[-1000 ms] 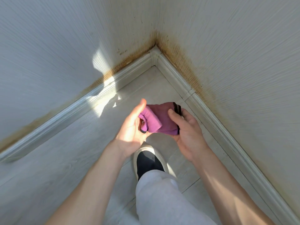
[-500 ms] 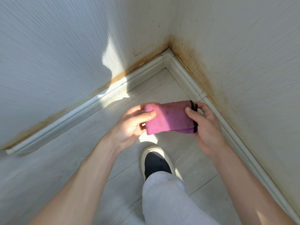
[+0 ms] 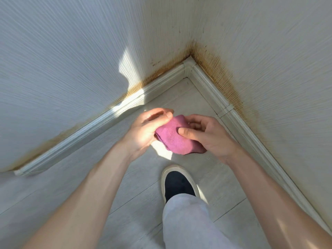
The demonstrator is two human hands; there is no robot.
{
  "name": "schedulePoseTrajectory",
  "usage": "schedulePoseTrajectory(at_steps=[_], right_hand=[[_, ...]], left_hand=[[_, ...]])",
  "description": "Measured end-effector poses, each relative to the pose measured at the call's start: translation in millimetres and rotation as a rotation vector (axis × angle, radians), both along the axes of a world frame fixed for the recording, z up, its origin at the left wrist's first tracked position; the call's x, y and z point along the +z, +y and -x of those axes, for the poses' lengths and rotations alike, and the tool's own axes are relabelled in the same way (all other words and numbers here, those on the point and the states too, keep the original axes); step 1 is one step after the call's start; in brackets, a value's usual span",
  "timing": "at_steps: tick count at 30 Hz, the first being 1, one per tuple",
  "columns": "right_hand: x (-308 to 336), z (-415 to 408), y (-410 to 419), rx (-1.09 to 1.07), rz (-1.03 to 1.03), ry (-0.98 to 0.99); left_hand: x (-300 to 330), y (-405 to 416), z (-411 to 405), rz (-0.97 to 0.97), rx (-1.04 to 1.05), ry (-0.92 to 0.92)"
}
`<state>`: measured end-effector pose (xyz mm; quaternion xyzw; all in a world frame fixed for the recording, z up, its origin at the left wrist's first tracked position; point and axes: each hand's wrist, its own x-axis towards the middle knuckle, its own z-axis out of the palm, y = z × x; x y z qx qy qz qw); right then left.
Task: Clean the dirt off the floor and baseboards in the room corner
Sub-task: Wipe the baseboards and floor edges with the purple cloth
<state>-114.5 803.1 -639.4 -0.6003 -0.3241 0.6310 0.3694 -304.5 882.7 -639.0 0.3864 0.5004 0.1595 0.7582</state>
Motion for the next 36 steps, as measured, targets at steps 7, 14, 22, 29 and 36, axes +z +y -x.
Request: schedulePoseTrajectory(at_steps=[7, 14, 22, 29, 36], right_hand=[[-7, 18, 2, -0.198, 0.093, 0.149], [-36, 42, 12, -0.342, 0.277, 0.004], [-23, 28, 81, -0.675, 0.069, -0.188], [-37, 110, 114, -0.476, -0.122, -0.356], [-52, 168, 84, -0.194, -0.395, -0.477]], left_hand=[[-15, -16, 2, 0.078, 0.058, -0.092], [-33, -12, 32, -0.332, -0.111, 0.601], [-61, -26, 99, -0.614, -0.953, 1.158], [-61, -22, 93, -0.582, -0.945, 1.171], [-67, -21, 93, -0.526, -0.912, 1.122]])
